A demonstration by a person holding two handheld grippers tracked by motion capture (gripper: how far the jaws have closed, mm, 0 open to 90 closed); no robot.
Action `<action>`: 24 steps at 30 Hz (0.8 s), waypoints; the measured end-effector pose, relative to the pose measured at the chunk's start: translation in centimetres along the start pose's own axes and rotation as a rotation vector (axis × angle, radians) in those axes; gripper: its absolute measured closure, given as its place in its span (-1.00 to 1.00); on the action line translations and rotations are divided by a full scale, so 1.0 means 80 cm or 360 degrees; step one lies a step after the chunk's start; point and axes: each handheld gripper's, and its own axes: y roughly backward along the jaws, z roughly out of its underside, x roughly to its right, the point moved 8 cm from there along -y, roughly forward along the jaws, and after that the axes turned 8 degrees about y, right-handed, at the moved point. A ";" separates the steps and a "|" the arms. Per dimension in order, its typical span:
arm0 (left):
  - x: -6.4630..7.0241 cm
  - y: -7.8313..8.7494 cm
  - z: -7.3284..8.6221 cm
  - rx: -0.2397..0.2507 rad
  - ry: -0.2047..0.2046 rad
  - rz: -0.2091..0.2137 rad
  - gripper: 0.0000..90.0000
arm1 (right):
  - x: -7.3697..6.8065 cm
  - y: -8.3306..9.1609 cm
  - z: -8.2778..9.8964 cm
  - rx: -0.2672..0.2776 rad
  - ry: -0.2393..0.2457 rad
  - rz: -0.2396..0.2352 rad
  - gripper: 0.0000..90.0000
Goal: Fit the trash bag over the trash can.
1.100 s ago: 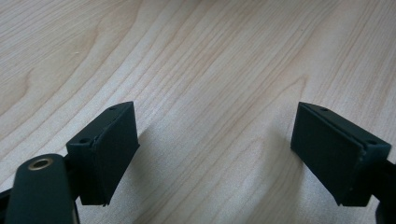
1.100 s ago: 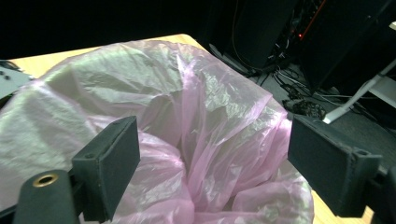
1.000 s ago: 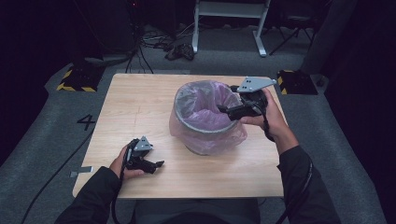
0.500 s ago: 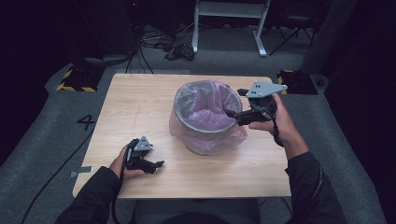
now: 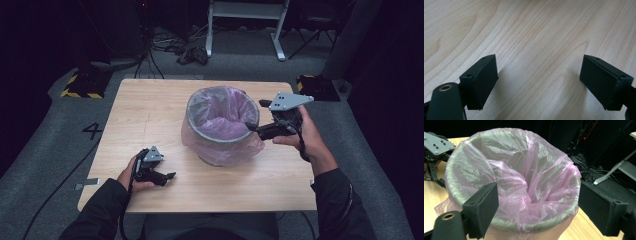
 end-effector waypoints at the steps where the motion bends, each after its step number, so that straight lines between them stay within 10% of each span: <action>1: 0.000 0.000 0.000 0.0000 0.0000 0.0000 -0.67 | -0.001 0.003 0.001 0.0002 0.0000 -0.0001 -0.62; 24: 0.000 0.000 0.000 0.0001 0.0000 0.0000 -0.67 | -0.013 0.018 0.038 -0.0082 0.0014 0.0003 -0.62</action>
